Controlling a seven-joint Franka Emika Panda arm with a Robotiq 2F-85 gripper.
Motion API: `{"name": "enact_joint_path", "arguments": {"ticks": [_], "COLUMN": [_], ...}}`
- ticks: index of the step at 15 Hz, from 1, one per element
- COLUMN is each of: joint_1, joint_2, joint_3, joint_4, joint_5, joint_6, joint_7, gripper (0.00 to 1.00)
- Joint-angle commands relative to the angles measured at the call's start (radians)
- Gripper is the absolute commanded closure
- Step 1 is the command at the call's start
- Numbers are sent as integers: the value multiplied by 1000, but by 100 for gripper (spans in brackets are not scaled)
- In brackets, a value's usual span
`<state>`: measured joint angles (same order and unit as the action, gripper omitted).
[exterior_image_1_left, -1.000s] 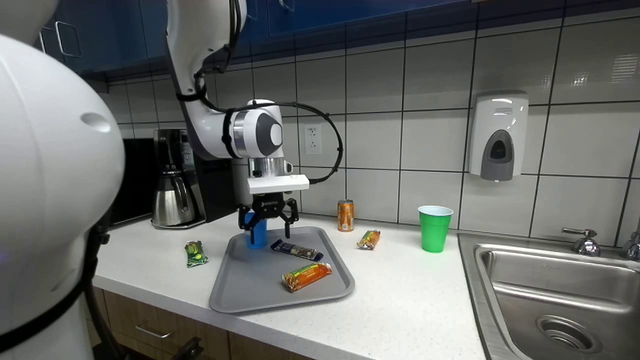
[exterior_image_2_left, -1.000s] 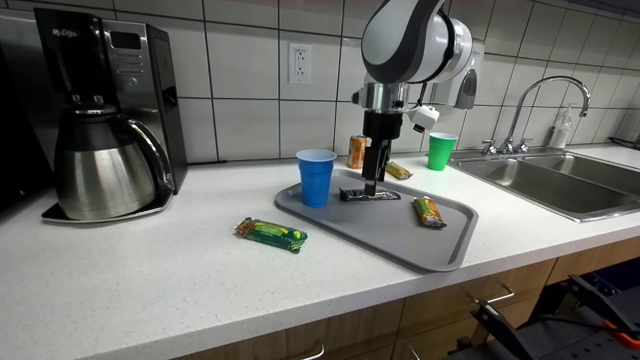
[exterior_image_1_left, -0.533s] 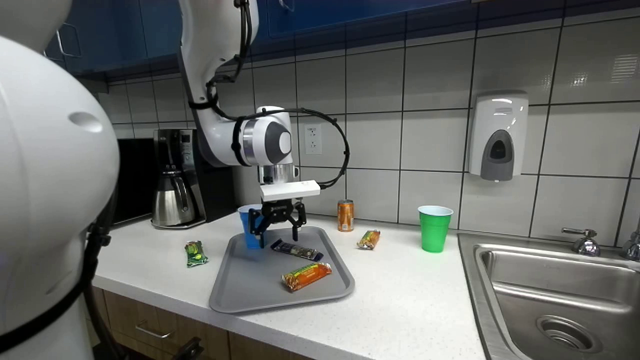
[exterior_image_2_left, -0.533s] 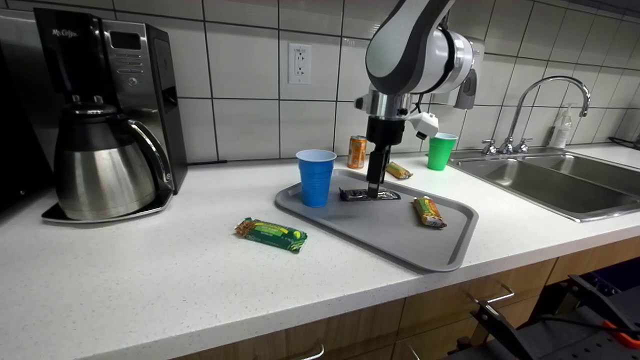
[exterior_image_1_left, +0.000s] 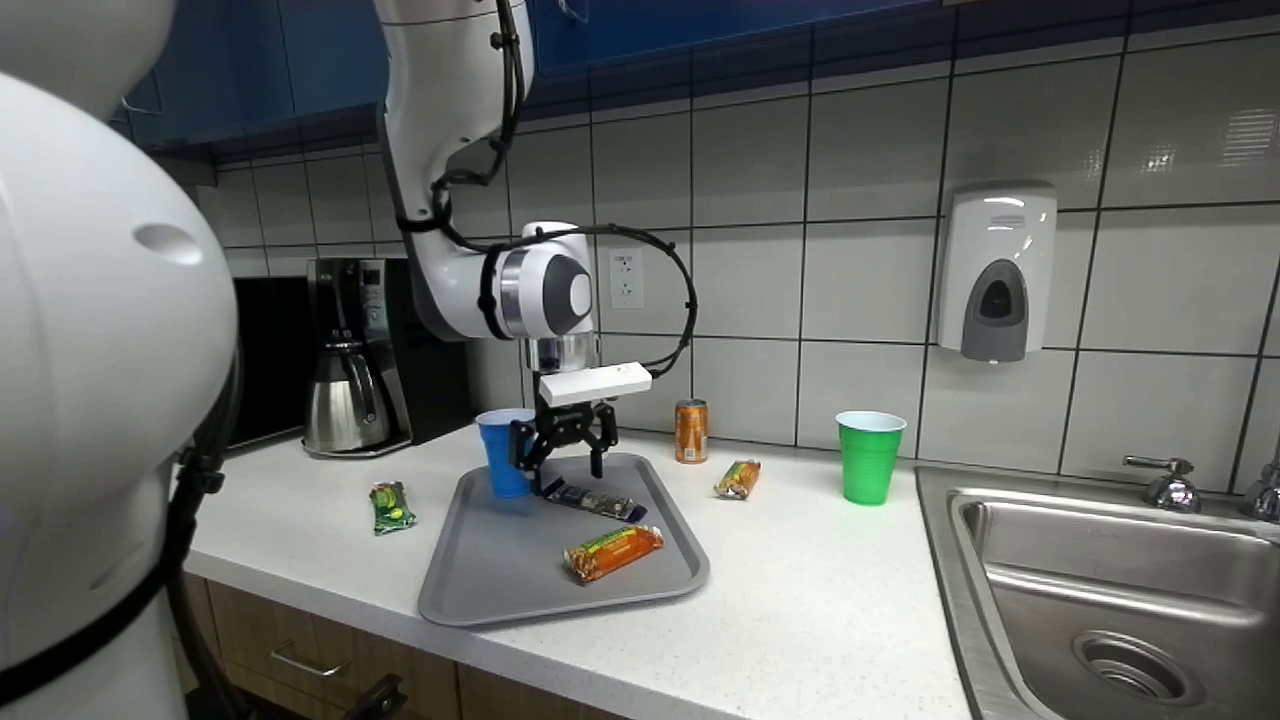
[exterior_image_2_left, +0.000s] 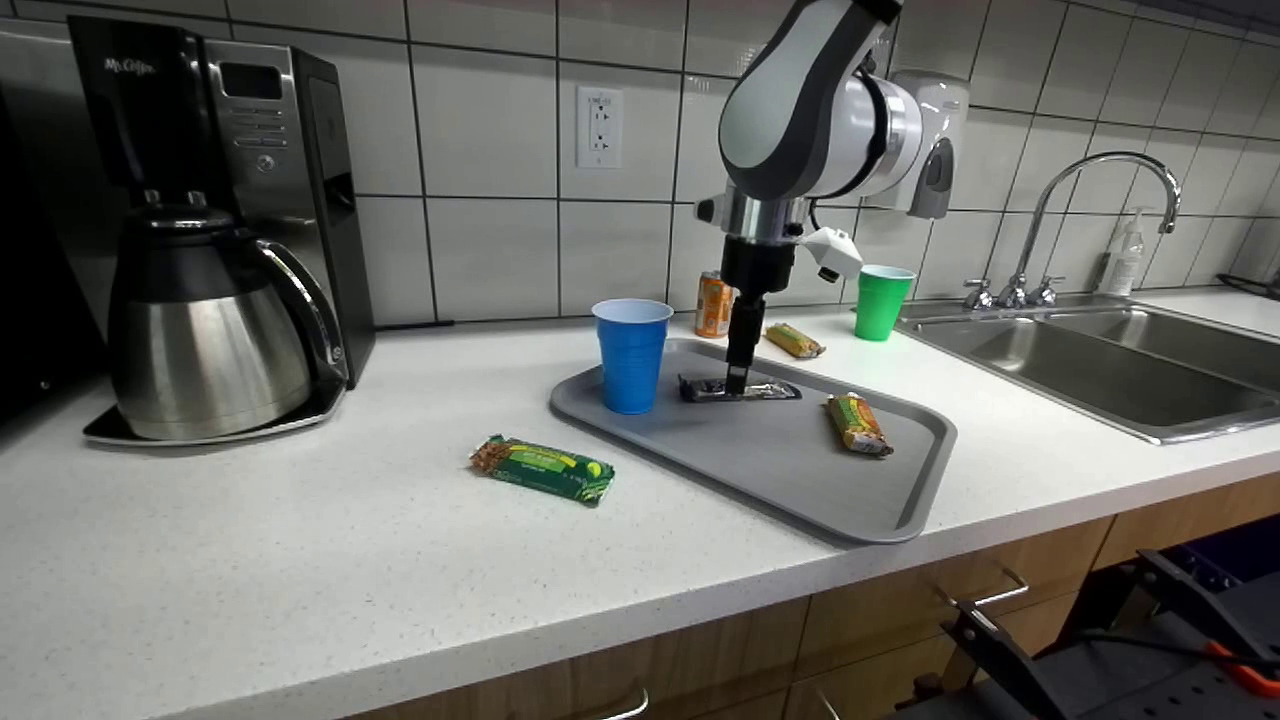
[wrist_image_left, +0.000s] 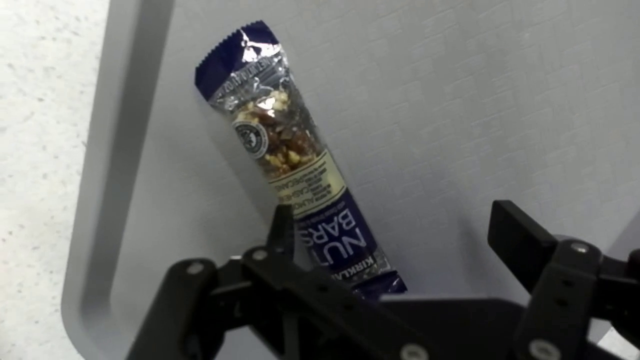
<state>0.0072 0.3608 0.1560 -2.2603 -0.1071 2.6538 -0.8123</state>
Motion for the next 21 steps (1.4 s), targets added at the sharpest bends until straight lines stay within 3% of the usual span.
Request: {"name": "enact_joint_path", "arguments": {"ticks": [1,21], "joint_1": [-18,-19], "joint_2": [32,95], "joint_3": [4,3], "joint_4": [45,88], "joint_5": [-35,-69], "joint_6": [2,-7], "joint_7": [-51,-103], "gripper": [0,0]}}
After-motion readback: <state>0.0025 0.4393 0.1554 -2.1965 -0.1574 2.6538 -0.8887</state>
